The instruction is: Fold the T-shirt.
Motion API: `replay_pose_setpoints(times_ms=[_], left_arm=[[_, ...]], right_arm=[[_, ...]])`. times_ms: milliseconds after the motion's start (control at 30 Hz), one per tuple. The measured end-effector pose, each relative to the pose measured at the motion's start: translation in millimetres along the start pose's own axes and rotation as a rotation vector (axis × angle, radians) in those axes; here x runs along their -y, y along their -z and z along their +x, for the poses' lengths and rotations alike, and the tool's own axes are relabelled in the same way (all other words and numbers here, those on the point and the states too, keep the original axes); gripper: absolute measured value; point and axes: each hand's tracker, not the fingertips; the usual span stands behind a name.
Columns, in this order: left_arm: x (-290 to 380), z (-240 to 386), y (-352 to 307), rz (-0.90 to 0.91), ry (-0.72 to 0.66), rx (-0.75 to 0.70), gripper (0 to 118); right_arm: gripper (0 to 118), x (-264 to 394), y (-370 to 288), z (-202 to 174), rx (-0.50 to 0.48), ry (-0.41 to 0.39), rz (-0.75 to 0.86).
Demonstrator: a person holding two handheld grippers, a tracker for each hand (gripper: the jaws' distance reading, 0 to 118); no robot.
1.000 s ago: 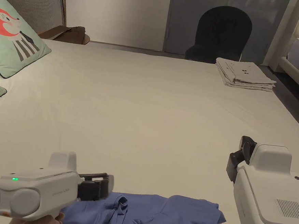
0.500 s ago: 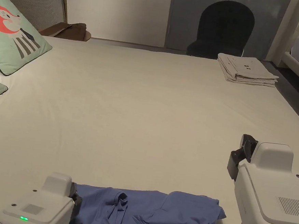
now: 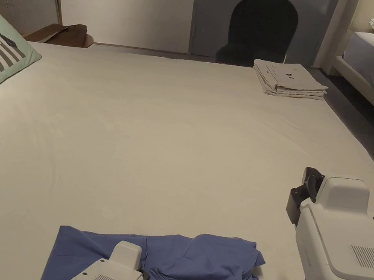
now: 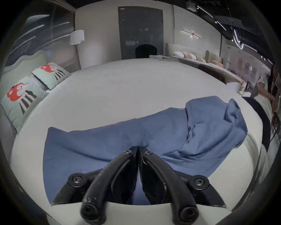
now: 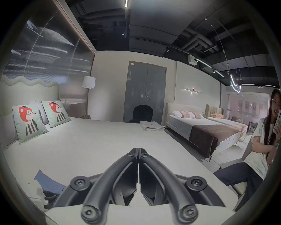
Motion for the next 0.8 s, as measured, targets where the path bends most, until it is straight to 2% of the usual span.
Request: replay_pose_setpoints(times_ms=[167, 367, 500, 633, 733, 800], left_arm=[[-14.7, -26.6, -19.1, 0.005, -0.178, 0.128, 0], [-30.6, -113.3, -52.7, 0.042, -0.386, 0.361, 0], [-27.8, -176.2, -66.3, 0.062, -0.547, 0.367, 0], [-17.6, -227.4, -64.3, 0.009, -0.614, 0.359, 0], [-5.4, -259.3, -53.0, -0.081, -0.746, 0.458, 0], [2.0, -267.9, -49.5, -0.092, -0.772, 0.479, 0]], right_arm=[[0, -0.3, -0.2, -0.8, 0.004, 0.004, -0.003], [0, -3.6, 2.1, -13.6, -0.017, -0.001, 0.005], [0, -5.4, 3.4, -24.7, -0.037, 0.004, 0.019], [0, -9.2, 5.2, -38.2, -0.062, 0.003, 0.035], [0, -10.5, 6.9, -46.9, -0.077, -0.007, 0.036], [0, -10.1, 7.5, -51.0, -0.086, -0.011, 0.032]])
